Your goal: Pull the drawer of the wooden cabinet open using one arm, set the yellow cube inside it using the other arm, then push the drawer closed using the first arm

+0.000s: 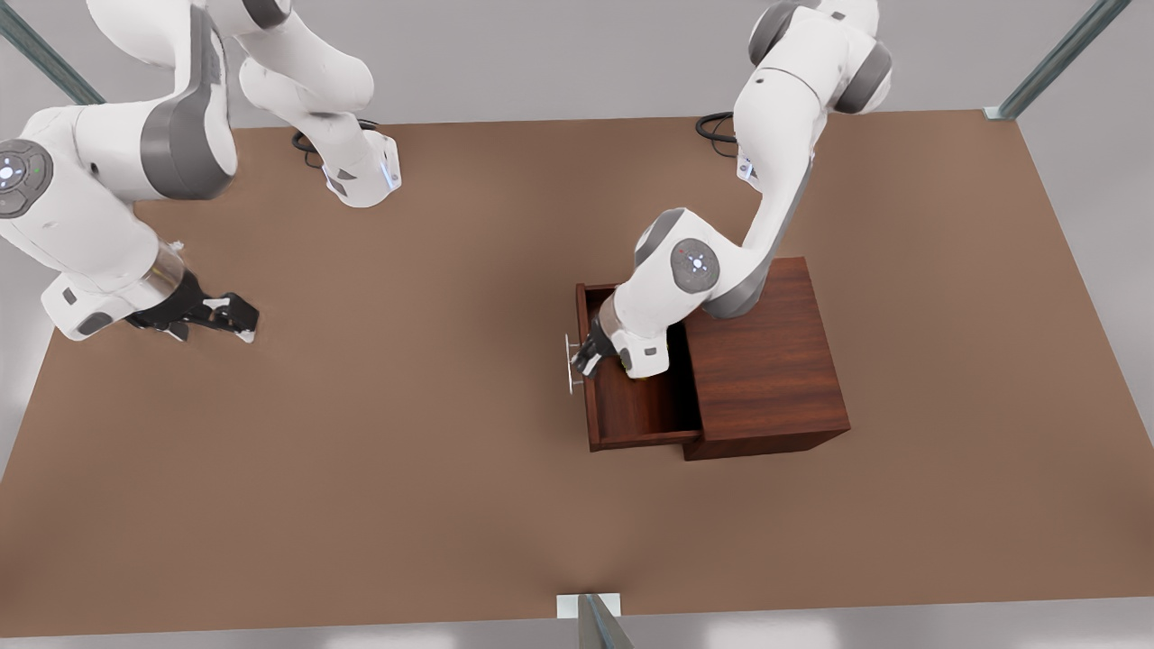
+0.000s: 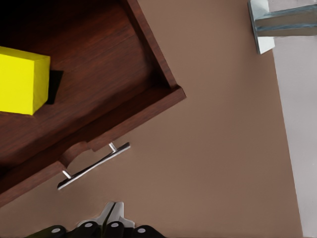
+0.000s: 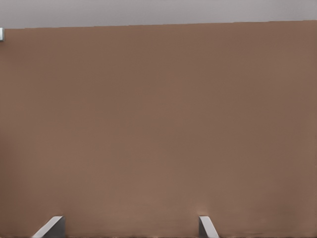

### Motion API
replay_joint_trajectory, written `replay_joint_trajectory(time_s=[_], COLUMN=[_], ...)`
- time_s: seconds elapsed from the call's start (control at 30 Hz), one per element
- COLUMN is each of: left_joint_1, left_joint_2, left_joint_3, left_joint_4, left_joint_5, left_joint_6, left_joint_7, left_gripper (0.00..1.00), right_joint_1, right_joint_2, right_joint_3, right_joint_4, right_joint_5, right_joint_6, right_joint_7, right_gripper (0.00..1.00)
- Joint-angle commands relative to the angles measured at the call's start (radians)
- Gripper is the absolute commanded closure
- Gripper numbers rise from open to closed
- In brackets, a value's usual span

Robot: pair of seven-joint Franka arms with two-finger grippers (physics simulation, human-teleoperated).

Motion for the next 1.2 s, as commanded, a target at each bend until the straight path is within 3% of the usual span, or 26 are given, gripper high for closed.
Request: replay_joint_trajectory(time_s=[0.0,0.13,0.23,0.5,0.6,1.17], left_joint_1=[-0.037,-0.083,-0.094,-0.082,-0.082,0.038], left_joint_2=[0.040,0.156,0.190,0.185,0.179,0.141], left_joint_3=[0.001,-0.002,-0.002,0.008,0.007,0.015], left_joint_4=[0.011,0.065,0.056,0.033,0.033,0.034], left_joint_5=[-0.006,-0.008,-0.005,0.035,0.215,0.279], left_joint_6=[0.372,0.415,0.344,0.014,-0.069,-0.253], left_joint_7=[-1.102,-1.142,-1.125,-0.896,-0.893,-0.596], left_gripper=[0.79,0.79,0.79,0.79,0.79,0.79], right_joint_1=[0.004,0.014,0.023,0.015,0.012,0.020], right_joint_2=[-0.068,-0.031,-0.031,-0.026,-0.023,0.015], right_joint_3=[-0.038,-0.026,-0.020,-0.018,-0.020,-0.018], right_joint_4=[-0.111,-0.108,-0.108,-0.107,-0.105,-0.058], right_joint_5=[0.056,0.058,0.058,0.058,0.056,0.056], right_joint_6=[0.030,0.030,0.023,0.022,0.022,0.020], right_joint_7=[-0.101,-0.092,-0.084,-0.092,-0.100,-0.100], right_gripper=[0.00,0.00,0.00,0.00,0.00,0.00])
